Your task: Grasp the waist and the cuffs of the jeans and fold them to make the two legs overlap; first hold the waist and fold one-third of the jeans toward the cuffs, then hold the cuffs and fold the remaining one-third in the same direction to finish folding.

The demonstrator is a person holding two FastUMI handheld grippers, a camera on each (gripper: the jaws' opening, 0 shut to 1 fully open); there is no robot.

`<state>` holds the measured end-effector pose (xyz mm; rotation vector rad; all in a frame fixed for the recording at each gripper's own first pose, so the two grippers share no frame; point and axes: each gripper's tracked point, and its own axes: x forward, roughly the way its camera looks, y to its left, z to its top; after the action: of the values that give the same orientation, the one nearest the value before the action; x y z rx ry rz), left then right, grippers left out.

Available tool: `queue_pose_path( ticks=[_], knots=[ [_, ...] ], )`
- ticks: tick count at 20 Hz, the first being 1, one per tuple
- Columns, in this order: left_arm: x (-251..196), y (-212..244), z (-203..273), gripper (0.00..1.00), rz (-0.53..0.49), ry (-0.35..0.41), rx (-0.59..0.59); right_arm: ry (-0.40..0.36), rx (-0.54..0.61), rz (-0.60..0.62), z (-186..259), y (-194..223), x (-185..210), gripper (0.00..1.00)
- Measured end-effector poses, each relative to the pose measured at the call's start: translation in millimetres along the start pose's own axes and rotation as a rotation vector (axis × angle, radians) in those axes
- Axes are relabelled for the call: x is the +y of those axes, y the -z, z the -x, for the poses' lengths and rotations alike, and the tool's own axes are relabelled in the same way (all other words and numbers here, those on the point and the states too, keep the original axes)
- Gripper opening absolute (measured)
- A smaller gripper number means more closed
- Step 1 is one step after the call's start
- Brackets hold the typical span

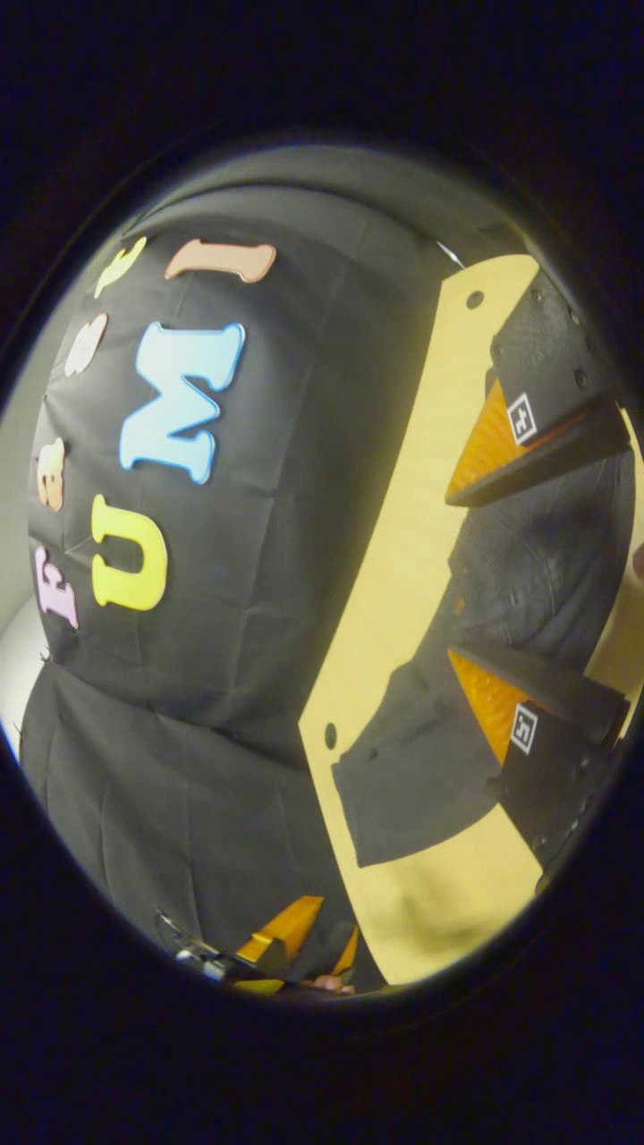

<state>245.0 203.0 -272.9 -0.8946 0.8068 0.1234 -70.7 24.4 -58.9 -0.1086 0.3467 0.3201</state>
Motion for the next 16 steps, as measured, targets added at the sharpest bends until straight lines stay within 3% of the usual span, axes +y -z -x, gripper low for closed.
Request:
queue_pose_path(
  ticks=[1,2,4,5,7,10,16],
  knots=[
    [13,-4,-10,0.97,0.036,-0.02,0.004,0.026,-0.024,-0.013,10,-14,-14,0.96],
    [25,-10,-20,1.0,0.053,-0.055,0.009,0.05,-0.044,-0.025,19,-24,-23,0.94],
    [40,-19,-45,0.97,0.044,-0.105,0.015,0.09,-0.067,-0.041,36,-40,-41,0.94],
    [43,-24,-57,0.94,0.019,-0.127,0.018,0.107,-0.083,-0.049,42,-48,-48,0.94],
    [50,-40,-84,1.0,-0.065,-0.166,0.006,0.137,-0.086,-0.066,53,-56,-57,0.93],
    [53,-54,-119,0.97,-0.202,-0.196,-0.015,0.161,-0.061,-0.087,64,-53,-58,0.93],
    [53,-43,-157,0.97,-0.312,-0.201,-0.034,0.178,0.009,-0.131,66,-41,-50,0.94]
  ],
)
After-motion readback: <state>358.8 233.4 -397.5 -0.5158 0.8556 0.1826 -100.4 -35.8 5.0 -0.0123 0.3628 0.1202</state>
